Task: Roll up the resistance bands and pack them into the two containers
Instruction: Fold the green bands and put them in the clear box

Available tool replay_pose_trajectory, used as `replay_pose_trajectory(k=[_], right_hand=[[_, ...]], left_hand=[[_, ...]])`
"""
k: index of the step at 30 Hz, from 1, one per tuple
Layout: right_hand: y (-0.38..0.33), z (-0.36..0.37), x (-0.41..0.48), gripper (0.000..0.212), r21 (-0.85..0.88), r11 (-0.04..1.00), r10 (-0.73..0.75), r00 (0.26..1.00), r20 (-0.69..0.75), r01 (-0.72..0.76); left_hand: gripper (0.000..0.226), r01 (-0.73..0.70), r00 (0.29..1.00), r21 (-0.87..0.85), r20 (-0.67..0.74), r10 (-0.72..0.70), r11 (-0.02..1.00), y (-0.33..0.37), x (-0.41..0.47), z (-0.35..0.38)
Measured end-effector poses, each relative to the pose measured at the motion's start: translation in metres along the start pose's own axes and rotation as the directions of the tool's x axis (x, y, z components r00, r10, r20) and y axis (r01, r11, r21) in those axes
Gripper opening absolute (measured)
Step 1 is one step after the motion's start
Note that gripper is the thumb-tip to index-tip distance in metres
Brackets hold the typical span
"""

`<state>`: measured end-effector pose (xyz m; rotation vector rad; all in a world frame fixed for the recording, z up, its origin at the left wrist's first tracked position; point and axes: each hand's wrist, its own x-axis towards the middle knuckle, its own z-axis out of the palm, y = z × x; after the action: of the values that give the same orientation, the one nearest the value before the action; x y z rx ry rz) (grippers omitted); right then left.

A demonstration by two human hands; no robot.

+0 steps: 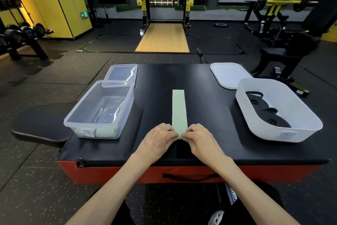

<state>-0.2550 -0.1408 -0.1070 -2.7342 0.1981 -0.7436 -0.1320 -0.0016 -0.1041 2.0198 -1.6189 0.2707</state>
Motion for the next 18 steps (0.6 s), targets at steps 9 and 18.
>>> replay_pose_trajectory(k=[9,18], right_hand=[[-0.0065,0.0019,-0.0069,0.019,-0.078,0.996,-0.042,0.998,-0.048,0.038],[-0.002,0.0071,0.0008,0.025,-0.047,0.999,0.007,0.999,-0.043,-0.009]], left_hand=[[0.013,0.029,0.997,-0.031,0.07,-0.027,0.999,-0.0075,0.0065,0.0022],[0.011,0.055,0.998,-0.017,0.03,-0.055,0.998,-0.0066,0.0035,0.0033]])
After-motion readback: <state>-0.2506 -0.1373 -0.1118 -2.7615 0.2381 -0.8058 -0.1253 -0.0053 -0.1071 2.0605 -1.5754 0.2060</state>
